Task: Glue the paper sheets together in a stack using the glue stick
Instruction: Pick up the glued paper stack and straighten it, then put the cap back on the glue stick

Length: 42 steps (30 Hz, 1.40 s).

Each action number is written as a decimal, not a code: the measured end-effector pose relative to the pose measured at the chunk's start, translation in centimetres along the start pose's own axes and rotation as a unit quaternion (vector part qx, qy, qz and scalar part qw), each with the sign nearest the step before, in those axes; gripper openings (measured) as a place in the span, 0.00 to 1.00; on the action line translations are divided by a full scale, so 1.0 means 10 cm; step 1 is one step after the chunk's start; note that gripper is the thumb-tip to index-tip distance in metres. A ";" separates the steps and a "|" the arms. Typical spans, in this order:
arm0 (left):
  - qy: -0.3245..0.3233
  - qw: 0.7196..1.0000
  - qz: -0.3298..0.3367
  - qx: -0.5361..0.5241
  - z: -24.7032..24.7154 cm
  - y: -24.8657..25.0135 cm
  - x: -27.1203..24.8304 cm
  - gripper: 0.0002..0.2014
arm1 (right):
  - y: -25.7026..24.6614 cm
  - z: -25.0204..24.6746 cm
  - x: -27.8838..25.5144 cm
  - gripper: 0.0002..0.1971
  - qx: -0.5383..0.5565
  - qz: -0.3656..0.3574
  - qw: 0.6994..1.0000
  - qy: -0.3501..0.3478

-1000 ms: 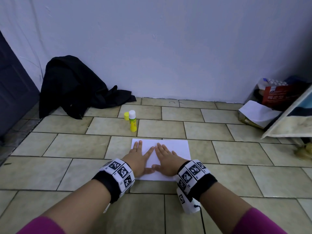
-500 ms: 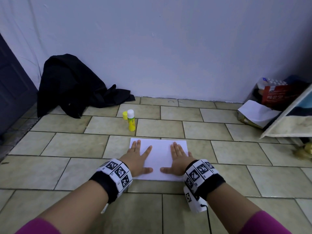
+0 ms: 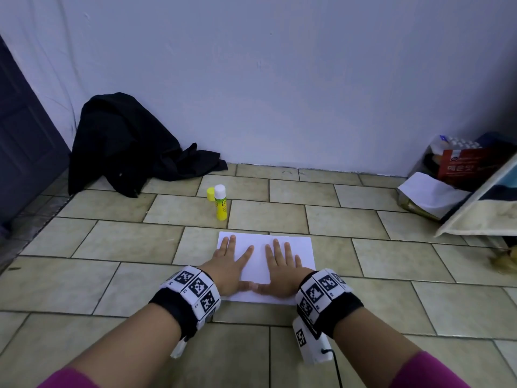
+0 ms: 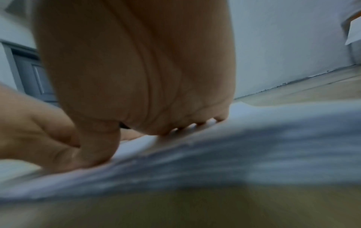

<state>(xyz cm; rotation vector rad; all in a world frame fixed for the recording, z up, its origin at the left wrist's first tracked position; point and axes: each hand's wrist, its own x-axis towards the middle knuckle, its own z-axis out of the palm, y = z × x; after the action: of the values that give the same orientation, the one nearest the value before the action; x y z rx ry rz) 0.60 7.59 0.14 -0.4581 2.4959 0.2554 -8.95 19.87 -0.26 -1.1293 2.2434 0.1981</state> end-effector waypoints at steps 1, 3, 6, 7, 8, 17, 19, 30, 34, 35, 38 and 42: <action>0.000 1.000 0.002 -0.007 0.01 0.00 0.01 0.43 | 0.01 0.03 0.00 0.51 -0.002 -0.003 1.000 0.004; -0.004 1.000 0.003 -0.015 0.00 -0.01 0.02 0.40 | 0.02 0.06 0.02 0.50 -0.005 -0.006 1.000 0.009; -0.021 0.999 0.012 -0.036 -0.07 -0.04 0.04 0.34 | 0.03 0.07 0.05 0.50 -0.007 -0.004 1.000 0.001; -0.024 0.999 0.016 -0.045 -0.10 -0.07 0.04 0.32 | 0.04 0.07 0.06 0.50 -0.007 -0.005 1.000 -0.001; -0.026 0.998 0.020 -0.058 -0.13 -0.10 0.04 0.31 | 0.05 0.07 0.06 0.50 -0.006 -0.007 1.000 -0.003; 0.478 0.767 -0.013 -0.429 -0.40 -0.46 0.04 0.18 | 0.05 0.05 0.05 0.50 0.005 -0.007 1.000 -0.015; 0.523 0.716 -0.027 -0.462 -0.48 -0.54 0.10 0.25 | 0.04 0.05 0.05 0.50 0.006 -0.006 1.000 -0.016; 0.420 0.762 -0.099 -0.482 -0.68 -0.56 0.49 0.23 | 0.03 0.03 0.03 0.50 0.011 -0.006 1.000 -0.021; 0.409 0.767 -0.111 -0.482 -0.68 -0.60 0.52 0.15 | 0.03 0.01 0.02 0.50 0.018 -0.005 1.000 -0.024; 0.412 0.763 -0.108 -0.486 -0.68 -0.62 0.51 0.14 | 0.03 0.00 0.02 0.50 0.022 -0.002 0.999 -0.026; 0.423 0.734 -0.076 -0.527 -0.71 -0.63 0.47 0.11 | 0.01 -0.01 0.03 0.51 0.030 0.009 0.999 -0.029; 0.421 0.657 0.013 -0.625 -0.77 -0.59 0.37 0.05 | -0.05 -0.05 0.02 0.52 0.032 0.033 0.999 -0.023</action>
<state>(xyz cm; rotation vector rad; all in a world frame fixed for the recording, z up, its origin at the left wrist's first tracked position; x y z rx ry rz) -3.93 -1.00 3.75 -1.2835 2.7015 2.3017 -8.90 19.22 0.03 -1.0089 2.2317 0.1773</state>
